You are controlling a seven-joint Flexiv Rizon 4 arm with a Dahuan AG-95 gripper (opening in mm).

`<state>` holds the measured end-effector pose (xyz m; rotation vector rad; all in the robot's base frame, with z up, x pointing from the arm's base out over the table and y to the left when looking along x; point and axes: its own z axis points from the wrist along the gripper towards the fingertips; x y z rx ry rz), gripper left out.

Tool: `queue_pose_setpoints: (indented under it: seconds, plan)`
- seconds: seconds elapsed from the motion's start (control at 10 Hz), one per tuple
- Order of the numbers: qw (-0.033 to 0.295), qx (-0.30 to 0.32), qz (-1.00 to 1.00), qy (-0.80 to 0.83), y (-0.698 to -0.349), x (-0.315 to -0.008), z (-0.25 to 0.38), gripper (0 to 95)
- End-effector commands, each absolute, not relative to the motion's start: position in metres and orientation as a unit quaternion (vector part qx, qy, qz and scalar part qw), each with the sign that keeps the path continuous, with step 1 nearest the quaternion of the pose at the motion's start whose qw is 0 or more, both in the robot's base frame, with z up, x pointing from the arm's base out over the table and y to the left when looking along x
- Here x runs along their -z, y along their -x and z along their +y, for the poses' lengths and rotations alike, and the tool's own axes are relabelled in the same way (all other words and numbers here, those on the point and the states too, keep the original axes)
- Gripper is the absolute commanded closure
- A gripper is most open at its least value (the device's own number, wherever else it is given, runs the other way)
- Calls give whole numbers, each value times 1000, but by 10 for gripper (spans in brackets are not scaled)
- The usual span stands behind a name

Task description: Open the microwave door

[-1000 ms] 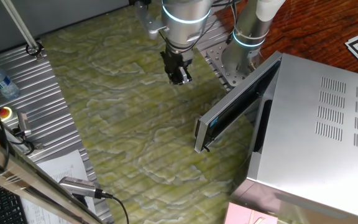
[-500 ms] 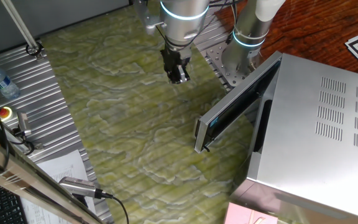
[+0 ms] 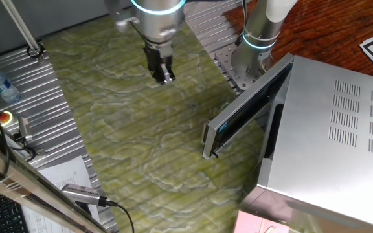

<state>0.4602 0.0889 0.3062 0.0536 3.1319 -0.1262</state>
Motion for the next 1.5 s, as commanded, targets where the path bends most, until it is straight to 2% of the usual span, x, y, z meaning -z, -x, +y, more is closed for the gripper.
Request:
queue_pose_setpoints:
  seconds: [0.1,0.5,0.9,1.2,1.5]
  plan:
    - [5,35,999,-21,-458,-304,87,950]
    - [9,27,994,-107,-458,-304,87,950]
    - [16,29,994,-107,-460,-307,85,950]
    - [6,23,995,-95,-474,-317,49,950]
    - [-7,-8,996,-85,-479,-324,-2,950]
